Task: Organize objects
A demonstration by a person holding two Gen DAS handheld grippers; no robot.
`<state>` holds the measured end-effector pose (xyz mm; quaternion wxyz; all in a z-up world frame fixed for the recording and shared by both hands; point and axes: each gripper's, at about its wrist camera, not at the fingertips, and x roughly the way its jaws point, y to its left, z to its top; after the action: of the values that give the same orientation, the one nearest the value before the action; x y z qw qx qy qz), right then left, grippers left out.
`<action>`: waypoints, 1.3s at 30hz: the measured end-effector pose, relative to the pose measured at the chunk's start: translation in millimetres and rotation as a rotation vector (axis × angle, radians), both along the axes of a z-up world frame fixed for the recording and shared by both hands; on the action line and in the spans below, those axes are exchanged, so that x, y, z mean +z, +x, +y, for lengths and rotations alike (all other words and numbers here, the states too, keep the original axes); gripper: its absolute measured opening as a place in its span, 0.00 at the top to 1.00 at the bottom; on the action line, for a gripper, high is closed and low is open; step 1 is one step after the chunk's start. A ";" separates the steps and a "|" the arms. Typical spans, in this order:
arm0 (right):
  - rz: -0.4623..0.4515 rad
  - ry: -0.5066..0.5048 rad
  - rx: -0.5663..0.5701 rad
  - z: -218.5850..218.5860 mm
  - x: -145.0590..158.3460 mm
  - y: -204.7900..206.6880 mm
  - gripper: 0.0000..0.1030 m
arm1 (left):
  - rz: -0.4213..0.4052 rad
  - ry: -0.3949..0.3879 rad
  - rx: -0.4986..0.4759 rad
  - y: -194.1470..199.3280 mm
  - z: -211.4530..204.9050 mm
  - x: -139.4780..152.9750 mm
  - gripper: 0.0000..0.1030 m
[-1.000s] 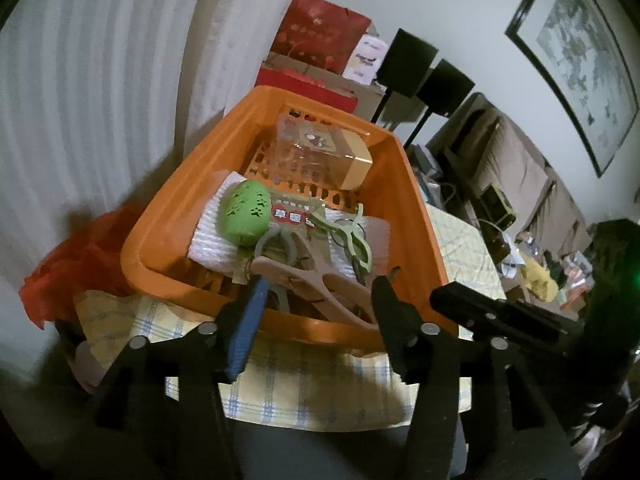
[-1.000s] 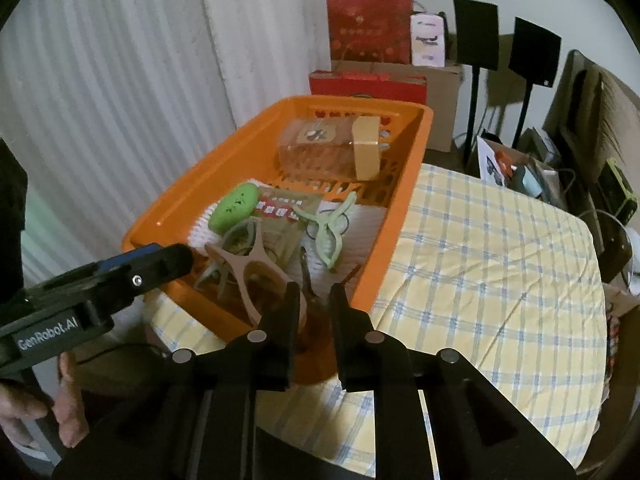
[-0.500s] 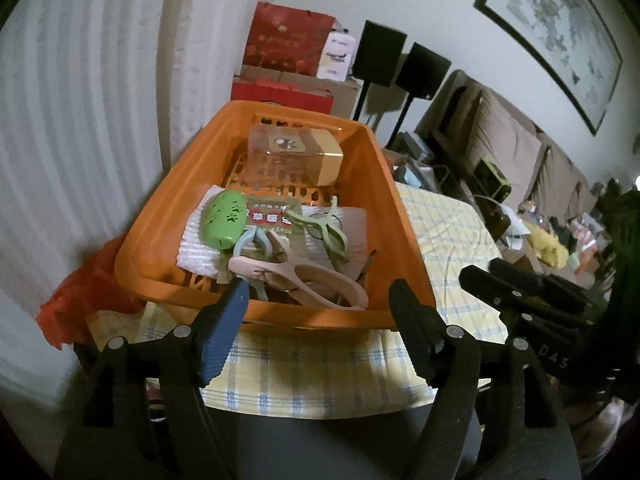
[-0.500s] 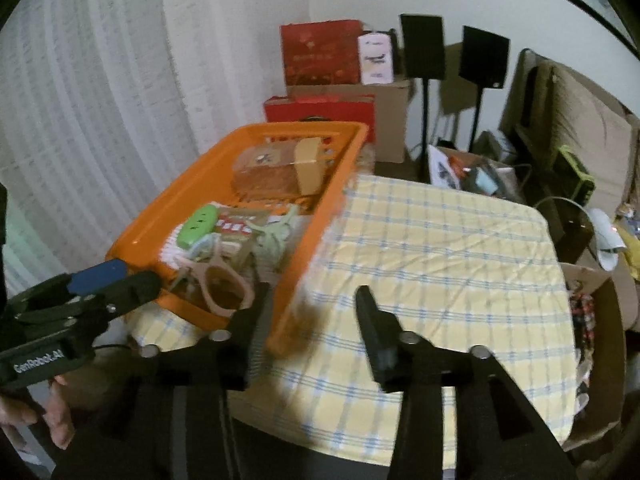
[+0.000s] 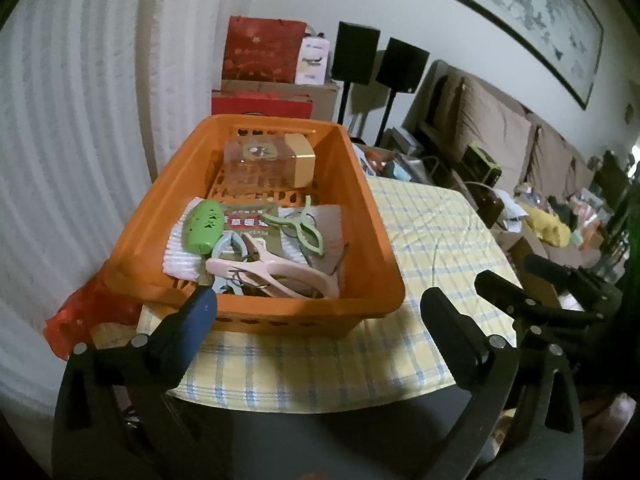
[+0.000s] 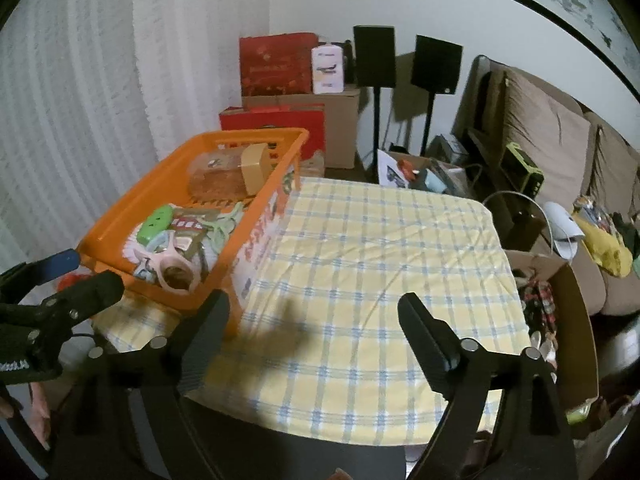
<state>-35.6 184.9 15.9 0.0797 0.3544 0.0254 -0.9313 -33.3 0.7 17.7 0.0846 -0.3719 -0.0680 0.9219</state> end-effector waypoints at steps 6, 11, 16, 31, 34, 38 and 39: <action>-0.007 0.009 -0.044 12.8 -4.7 5.7 0.01 | 0.001 -0.056 0.018 2.1 9.6 -1.5 0.00; 0.002 -0.011 -0.075 23.4 -4.3 11.5 0.01 | -0.005 -0.064 0.007 4.9 16.4 -4.1 0.00; 0.011 -0.032 -0.098 30.1 -2.0 16.7 0.01 | -0.006 -0.064 0.005 9.2 20.4 -4.3 0.00; 0.031 -0.028 -0.155 40.1 3.3 37.4 0.01 | 0.014 -0.100 0.035 22.9 18.5 3.9 0.00; 0.034 -0.028 -0.160 40.7 4.6 40.5 0.01 | 0.016 -0.101 0.031 24.7 19.5 4.6 0.00; 0.041 -0.024 -0.165 40.6 6.7 43.7 0.01 | 0.023 -0.119 0.029 26.5 21.0 6.4 0.00; 0.043 -0.022 -0.165 40.2 7.4 44.8 0.01 | 0.024 -0.122 0.031 27.2 20.9 7.2 0.00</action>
<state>9.3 225.1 23.3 0.0061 0.3344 -0.0126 -0.9423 -6.2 21.6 24.8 0.0481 -0.3641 -0.0163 0.9300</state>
